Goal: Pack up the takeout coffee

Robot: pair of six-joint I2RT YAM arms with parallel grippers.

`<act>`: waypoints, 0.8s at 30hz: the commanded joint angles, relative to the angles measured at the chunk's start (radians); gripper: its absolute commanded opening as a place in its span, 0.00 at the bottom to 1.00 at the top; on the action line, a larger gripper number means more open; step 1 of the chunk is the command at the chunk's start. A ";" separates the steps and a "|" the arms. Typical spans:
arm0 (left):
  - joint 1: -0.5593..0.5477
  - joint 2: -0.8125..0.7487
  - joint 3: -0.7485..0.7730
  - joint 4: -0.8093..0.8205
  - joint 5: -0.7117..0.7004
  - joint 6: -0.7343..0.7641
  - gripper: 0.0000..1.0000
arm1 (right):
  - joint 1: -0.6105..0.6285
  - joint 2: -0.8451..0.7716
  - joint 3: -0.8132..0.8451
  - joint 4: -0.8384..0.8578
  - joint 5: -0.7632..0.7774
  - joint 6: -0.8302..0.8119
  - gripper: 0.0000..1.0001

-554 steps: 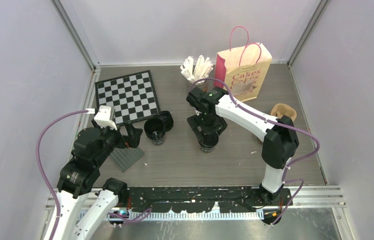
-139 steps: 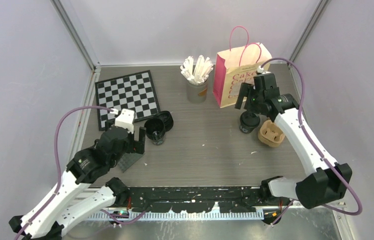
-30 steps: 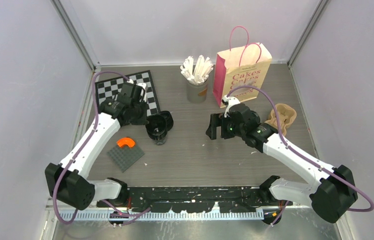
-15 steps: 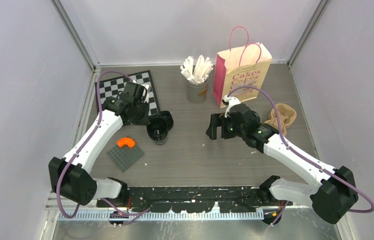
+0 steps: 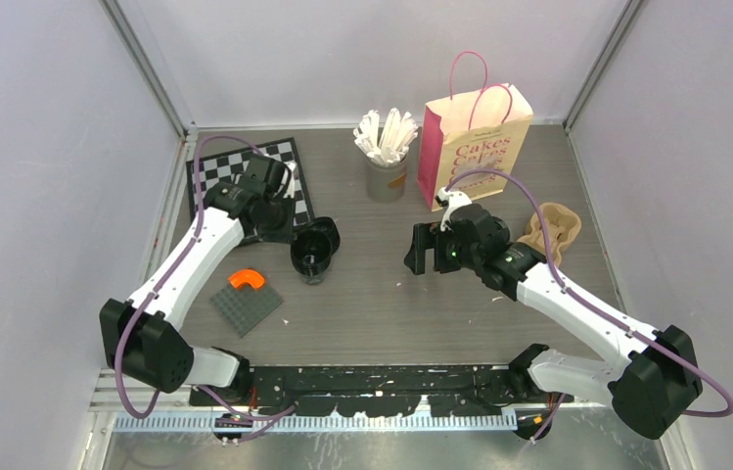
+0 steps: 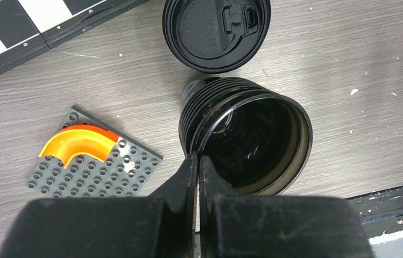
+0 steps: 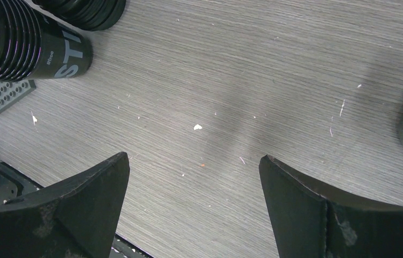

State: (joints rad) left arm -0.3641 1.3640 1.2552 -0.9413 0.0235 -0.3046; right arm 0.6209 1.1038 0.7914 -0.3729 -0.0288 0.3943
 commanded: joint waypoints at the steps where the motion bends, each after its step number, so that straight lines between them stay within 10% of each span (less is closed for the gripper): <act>1: 0.007 -0.022 0.084 -0.045 0.026 -0.011 0.00 | 0.005 -0.028 0.002 0.041 -0.005 -0.014 0.94; 24: 0.007 -0.161 0.162 -0.086 -0.038 -0.021 0.00 | 0.004 -0.009 0.009 0.038 0.061 -0.013 0.94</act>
State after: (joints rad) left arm -0.3641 1.2701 1.3670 -1.0248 -0.0036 -0.3122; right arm 0.6209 1.1133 0.7910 -0.3729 -0.0174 0.3943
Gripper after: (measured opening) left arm 0.010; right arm 0.943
